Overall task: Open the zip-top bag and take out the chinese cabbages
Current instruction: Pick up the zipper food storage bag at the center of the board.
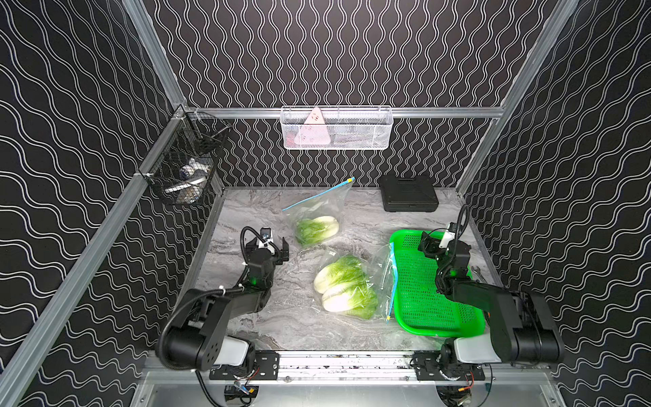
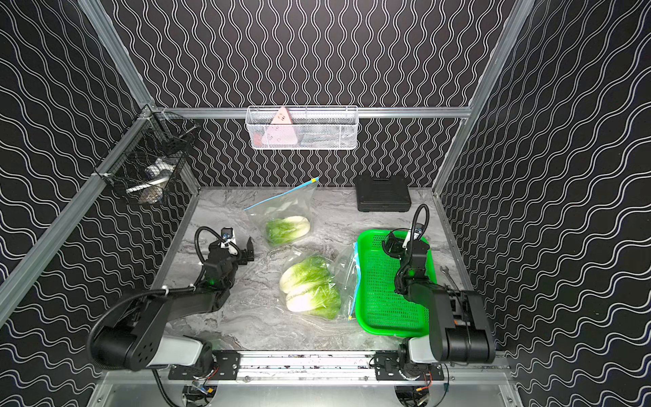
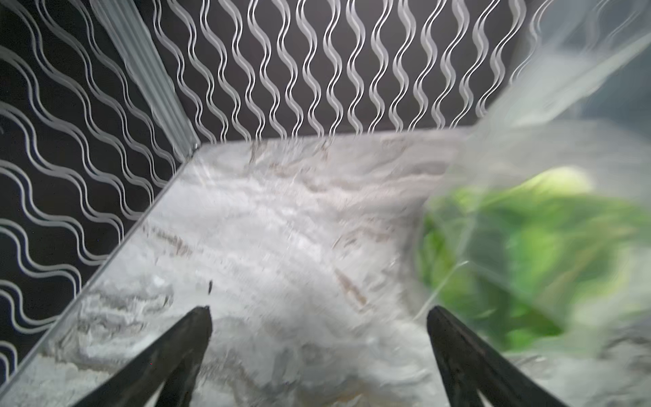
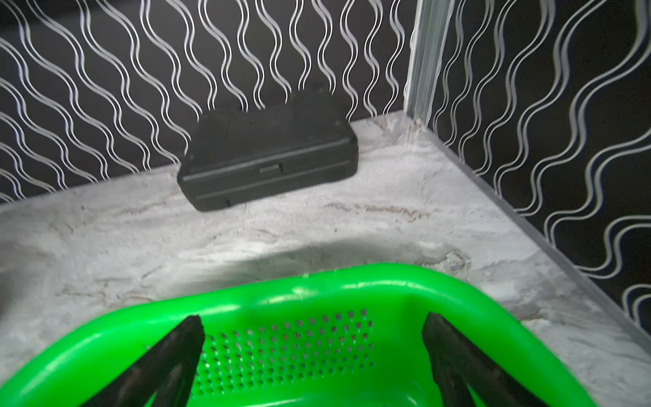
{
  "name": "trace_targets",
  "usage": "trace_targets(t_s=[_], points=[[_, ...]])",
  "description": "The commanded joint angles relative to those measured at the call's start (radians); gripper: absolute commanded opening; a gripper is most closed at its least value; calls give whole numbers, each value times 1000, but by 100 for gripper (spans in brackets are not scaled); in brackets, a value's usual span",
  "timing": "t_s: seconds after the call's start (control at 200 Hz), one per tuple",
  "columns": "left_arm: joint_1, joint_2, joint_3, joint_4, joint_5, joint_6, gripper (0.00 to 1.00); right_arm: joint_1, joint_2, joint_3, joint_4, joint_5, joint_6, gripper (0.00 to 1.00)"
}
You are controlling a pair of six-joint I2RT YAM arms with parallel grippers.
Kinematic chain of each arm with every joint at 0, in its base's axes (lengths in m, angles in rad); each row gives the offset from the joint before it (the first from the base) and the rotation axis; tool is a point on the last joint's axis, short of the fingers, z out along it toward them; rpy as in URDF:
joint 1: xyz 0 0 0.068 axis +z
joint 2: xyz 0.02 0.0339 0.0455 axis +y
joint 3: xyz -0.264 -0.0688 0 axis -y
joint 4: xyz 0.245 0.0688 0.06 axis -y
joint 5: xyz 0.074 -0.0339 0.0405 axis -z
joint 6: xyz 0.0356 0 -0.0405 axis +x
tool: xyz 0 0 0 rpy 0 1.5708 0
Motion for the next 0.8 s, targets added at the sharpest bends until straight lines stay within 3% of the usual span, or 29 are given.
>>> trace_targets(t_s=[0.0,0.12,0.18,0.3,0.4,0.585,0.711,0.796], points=[[-121,-100,29,-86,-266,64,99,1,-79,48,-205,31,125,100],[-305,-245,45,-135,-478,131,99,1,-169,90,-340,-64,215,100],[-385,-335,52,-225,-515,128,99,1,-215,108,-389,-110,247,100],[-532,-508,106,-579,-516,13,99,8,-308,126,-493,-249,336,100],[-618,-558,165,-733,-394,7,99,63,-362,148,-626,-322,361,100],[-732,-445,319,-873,-132,100,99,247,-373,204,-827,-330,266,100],[-744,-378,383,-899,21,126,99,289,-322,254,-892,-355,211,99],[-744,-348,423,-944,59,132,99,297,-267,295,-916,-395,186,95]])
